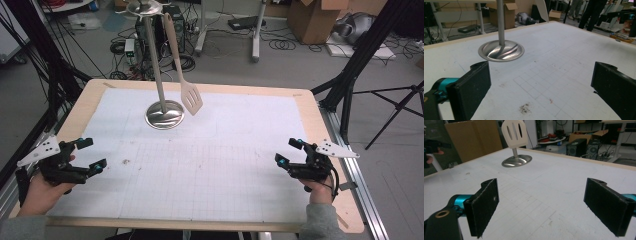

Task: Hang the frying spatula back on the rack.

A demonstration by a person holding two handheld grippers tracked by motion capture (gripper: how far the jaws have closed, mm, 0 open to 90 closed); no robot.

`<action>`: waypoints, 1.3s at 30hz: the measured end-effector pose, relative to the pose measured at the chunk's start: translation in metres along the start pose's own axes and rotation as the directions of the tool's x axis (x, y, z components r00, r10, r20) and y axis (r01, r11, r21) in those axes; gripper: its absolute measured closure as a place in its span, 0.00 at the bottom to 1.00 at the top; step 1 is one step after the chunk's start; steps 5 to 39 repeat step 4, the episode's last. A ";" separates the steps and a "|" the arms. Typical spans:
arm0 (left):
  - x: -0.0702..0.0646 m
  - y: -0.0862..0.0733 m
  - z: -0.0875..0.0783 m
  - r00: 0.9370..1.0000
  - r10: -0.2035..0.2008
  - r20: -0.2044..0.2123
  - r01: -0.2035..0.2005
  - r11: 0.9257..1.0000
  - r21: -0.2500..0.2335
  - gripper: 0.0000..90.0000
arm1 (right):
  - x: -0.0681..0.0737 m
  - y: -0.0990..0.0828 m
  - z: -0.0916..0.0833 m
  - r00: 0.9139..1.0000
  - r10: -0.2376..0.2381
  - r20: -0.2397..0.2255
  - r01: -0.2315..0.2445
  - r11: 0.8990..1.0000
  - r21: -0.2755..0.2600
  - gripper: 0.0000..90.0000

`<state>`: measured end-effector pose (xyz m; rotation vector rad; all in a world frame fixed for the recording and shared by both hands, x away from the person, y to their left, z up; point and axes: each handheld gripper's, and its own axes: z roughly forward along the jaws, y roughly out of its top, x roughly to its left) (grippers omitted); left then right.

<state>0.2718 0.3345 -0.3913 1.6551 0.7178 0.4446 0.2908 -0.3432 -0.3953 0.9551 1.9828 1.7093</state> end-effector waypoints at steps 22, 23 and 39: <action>-0.001 0.000 0.001 1.000 -0.007 0.006 0.007 1.000 -0.010 0.04 | 0.002 -0.001 0.004 1.000 -0.006 -0.016 0.006 1.000 0.013 0.13; -0.001 0.000 0.001 1.000 -0.007 0.006 0.007 1.000 -0.010 0.04 | 0.002 -0.001 0.004 1.000 -0.006 -0.016 0.006 1.000 0.013 0.13; -0.001 0.000 0.001 1.000 -0.007 0.006 0.007 1.000 -0.010 0.04 | 0.002 -0.001 0.004 1.000 -0.006 -0.016 0.006 1.000 0.013 0.13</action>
